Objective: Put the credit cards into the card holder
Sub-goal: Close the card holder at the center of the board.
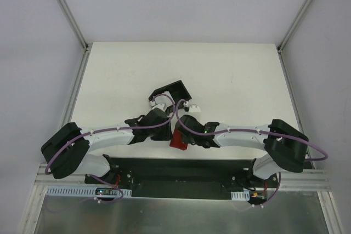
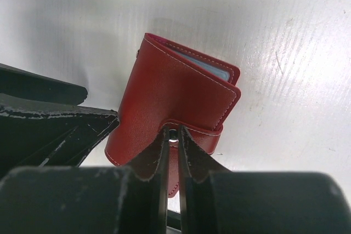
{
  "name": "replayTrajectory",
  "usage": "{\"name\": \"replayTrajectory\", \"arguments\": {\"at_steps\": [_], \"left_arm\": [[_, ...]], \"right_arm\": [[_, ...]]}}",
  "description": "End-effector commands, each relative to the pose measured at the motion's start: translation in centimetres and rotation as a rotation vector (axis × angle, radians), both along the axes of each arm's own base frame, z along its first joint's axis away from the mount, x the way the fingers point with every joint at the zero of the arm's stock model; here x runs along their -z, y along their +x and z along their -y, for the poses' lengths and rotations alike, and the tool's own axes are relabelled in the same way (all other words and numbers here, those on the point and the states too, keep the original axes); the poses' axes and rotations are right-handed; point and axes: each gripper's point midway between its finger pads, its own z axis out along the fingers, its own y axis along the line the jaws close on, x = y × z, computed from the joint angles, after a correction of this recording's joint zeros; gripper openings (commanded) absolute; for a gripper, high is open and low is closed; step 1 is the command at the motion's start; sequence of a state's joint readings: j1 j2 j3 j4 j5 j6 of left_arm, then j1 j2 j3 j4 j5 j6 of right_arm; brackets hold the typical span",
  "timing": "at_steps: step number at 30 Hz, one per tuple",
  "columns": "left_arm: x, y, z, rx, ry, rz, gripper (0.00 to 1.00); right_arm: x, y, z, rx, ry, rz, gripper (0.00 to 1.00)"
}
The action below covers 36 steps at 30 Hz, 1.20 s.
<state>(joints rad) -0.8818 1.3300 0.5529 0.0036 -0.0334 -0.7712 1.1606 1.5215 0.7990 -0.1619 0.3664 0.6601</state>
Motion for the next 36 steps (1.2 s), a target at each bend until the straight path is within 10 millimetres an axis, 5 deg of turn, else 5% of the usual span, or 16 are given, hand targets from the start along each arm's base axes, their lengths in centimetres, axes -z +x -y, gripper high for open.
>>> {"name": "replayTrajectory", "arguments": {"at_steps": [1,9,36], "left_arm": [[-0.3,0.3,0.2,0.016,0.006,0.0,0.47],[-0.1,0.3,0.0,0.011,0.011,-0.004,0.47],[0.6,-0.1,-0.5,-0.003,0.025,-0.02,0.47]], "right_arm": [[2.0,-2.6,2.1,-0.053,-0.138,-0.095,0.08],[3.9,-4.7,3.5,-0.08,-0.305,-0.121,0.08],[6.4,-5.3,6.4,-0.072,-0.465,-0.135,0.08]]}}
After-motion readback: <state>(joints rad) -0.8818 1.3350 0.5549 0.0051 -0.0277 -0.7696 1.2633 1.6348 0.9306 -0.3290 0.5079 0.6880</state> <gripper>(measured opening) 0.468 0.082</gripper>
